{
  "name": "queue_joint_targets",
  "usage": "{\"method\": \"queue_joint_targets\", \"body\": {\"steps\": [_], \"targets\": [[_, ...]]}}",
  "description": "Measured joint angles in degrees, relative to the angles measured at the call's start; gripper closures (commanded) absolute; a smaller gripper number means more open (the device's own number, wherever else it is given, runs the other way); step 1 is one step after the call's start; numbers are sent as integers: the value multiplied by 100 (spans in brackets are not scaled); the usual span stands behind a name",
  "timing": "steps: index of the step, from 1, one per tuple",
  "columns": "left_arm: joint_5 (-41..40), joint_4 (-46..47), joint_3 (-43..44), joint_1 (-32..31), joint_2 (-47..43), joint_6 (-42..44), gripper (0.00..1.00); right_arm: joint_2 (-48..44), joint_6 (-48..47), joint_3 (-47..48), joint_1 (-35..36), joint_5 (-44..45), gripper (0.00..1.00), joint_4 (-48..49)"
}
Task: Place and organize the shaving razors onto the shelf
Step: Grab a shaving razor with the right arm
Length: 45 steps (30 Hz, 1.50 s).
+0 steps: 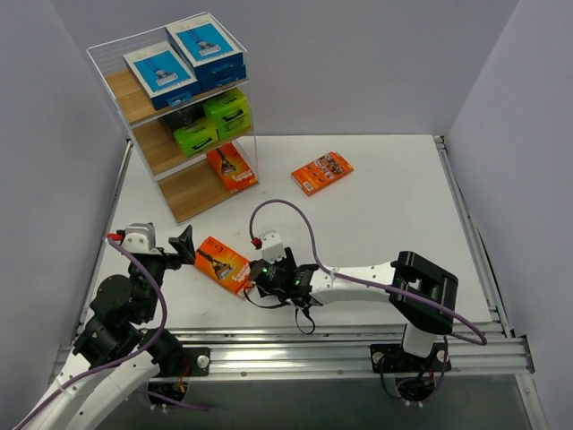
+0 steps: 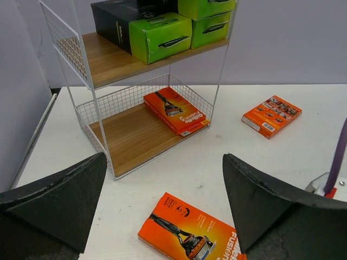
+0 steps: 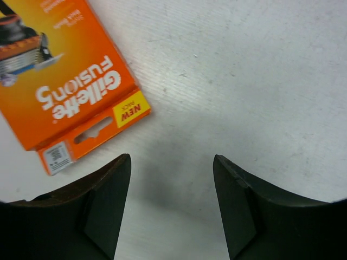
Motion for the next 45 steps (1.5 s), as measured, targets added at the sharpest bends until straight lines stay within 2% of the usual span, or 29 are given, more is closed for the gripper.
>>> {"method": "queue_joint_targets", "body": {"steps": [10,20,31,45], "targets": [[44,0,0,0,44,0,3,-1019,1368,-1447,46,-446,48,1410],[59,0,0,0,44,0,3,-1119,2682,-2535,114,-597,49,3056],[127,0,0,0,44,0,3,-1047,3327,-2583,111,-699,48,3947],[173,0,0,0,44,-2,3,-234,3639,-2332,50,-1104,48,4389]]}}
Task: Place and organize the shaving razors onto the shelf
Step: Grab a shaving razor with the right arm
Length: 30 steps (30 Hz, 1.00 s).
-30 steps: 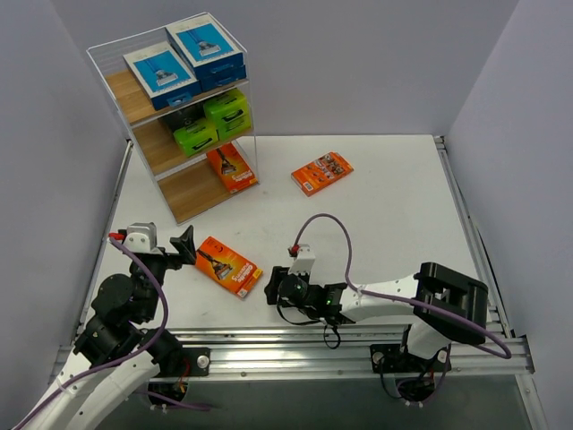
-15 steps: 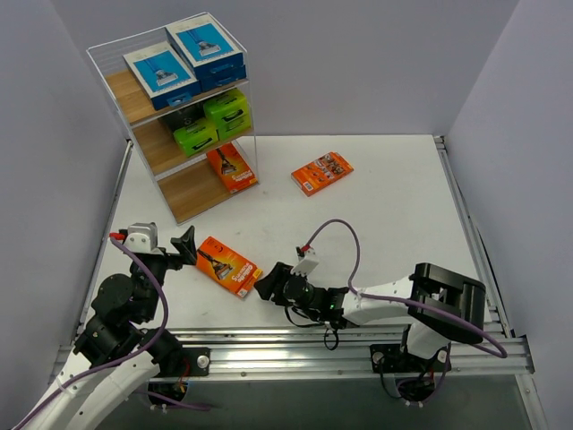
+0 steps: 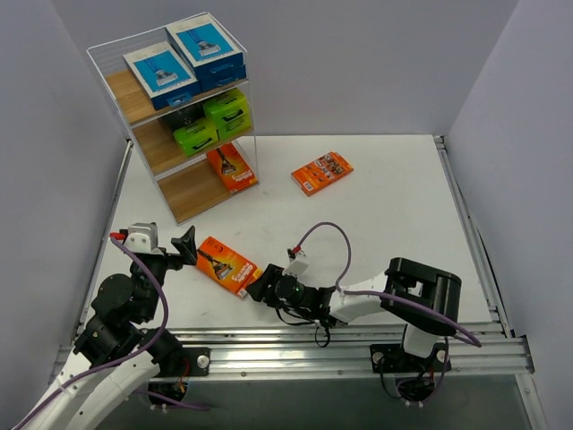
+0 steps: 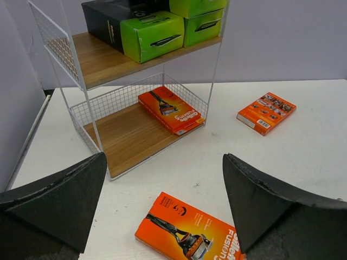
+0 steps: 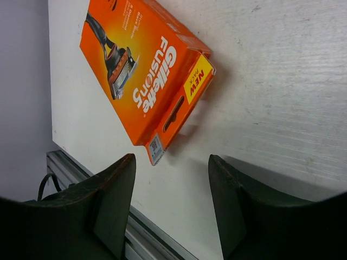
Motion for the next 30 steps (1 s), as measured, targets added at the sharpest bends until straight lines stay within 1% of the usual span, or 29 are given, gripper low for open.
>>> {"method": "queue_joint_targets", "body": {"steps": [4,7,13,22,30], "targets": [[0,-2,0,0,0,0,3,138,103,48,-55,-87,49,179],[0,0,0,0,0,0,3,271,201,66,-103,-146,53,308],[24,-2,0,-17,0,0,3,518,413,79,-208,-269,56,651],[66,0,0,-50,-2,0,3,726,612,103,-280,-358,56,986],[81,0,0,-70,-9,0,3,848,824,229,-330,-385,57,994]]}}
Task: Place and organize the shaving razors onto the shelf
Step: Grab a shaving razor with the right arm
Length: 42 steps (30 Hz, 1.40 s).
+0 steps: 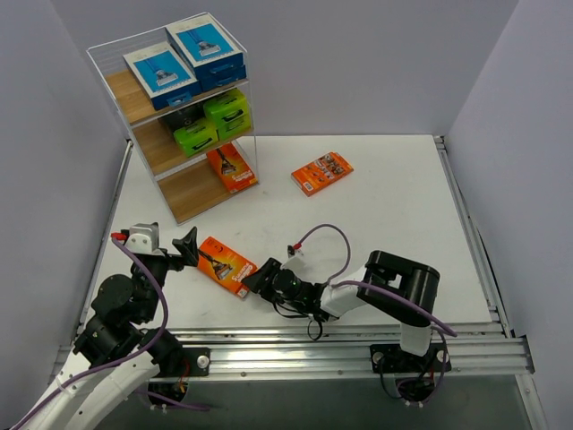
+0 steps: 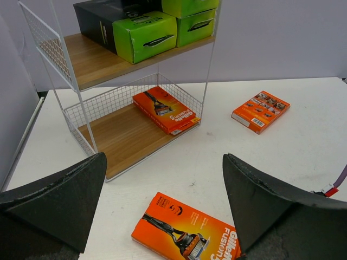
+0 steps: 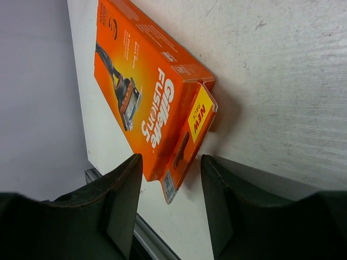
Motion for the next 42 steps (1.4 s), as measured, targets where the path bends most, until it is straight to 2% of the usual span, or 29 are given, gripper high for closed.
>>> {"method": "queue_joint_targets", "body": {"steps": [9,20,27,36,42], "targets": [[2,0,0,0,-4,0,3,105,164,114,-39,0,58,-26],[2,0,0,-7,-9,0,3,345,321,219,-101,-11,65,184],[2,-2,0,-9,-11,0,3,463,393,219,-114,-11,76,319],[0,0,0,-39,-13,0,3,531,483,210,-125,-70,100,461],[0,-2,0,-42,-13,0,3,531,485,195,-149,-116,100,490]]}}
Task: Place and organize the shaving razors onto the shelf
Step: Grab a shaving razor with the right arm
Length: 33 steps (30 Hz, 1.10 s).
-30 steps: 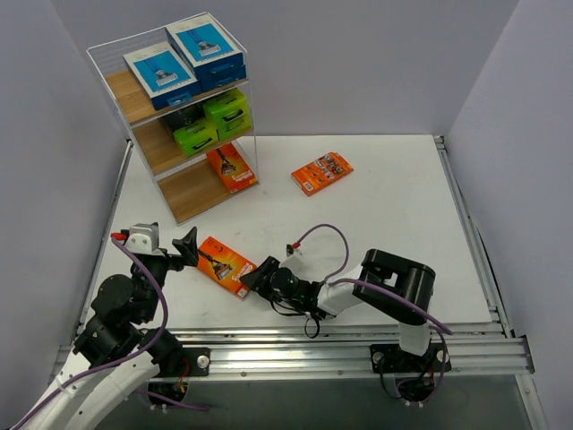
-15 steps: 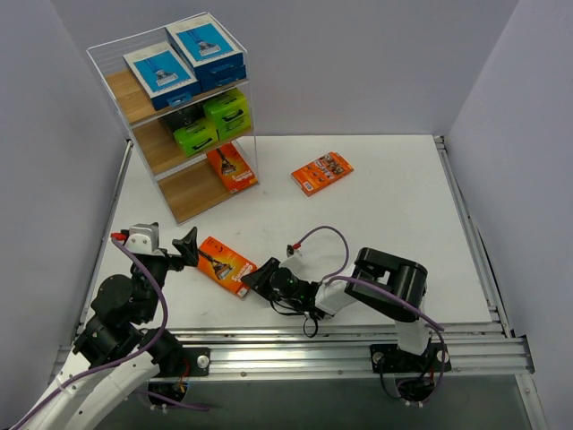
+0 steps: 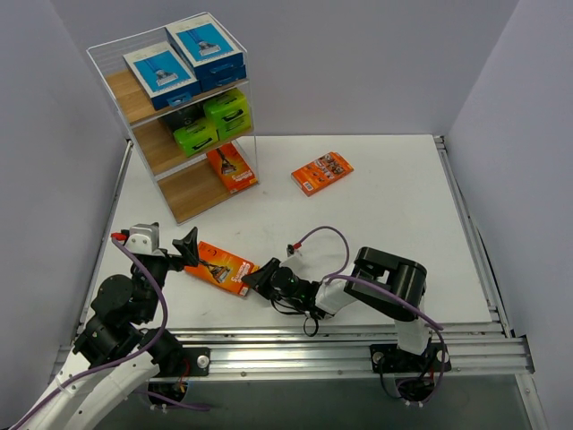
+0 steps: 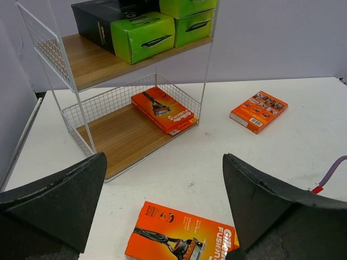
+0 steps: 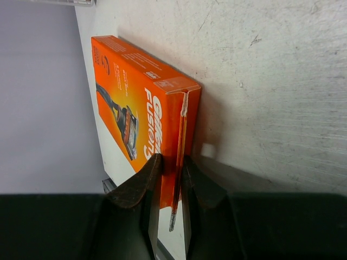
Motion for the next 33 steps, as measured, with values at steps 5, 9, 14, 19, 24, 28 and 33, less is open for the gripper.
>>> {"method": "queue_joint_targets", "body": {"steps": [5,9,14,19,24,28,33], "targets": [[0,0,0,0,0,0,3,-7,0,0,-35,-37,100,0],[0,0,0,0,0,0,3,-59,-2,-9,-107,-63,100,-52],[-2,2,0,-2,0,0,3,-286,-24,-57,-273,-66,100,-269],[-7,2,0,-2,0,0,3,-557,-35,-63,-380,-57,100,-437],[-37,0,0,-2,-20,0,3,-715,-35,-109,-479,-59,100,-479],[-83,0,0,-2,-26,0,3,-866,-35,-146,-595,-28,100,-612],[-85,2,0,-2,-26,-4,6,-1071,-48,-133,-815,74,100,-778]]}}
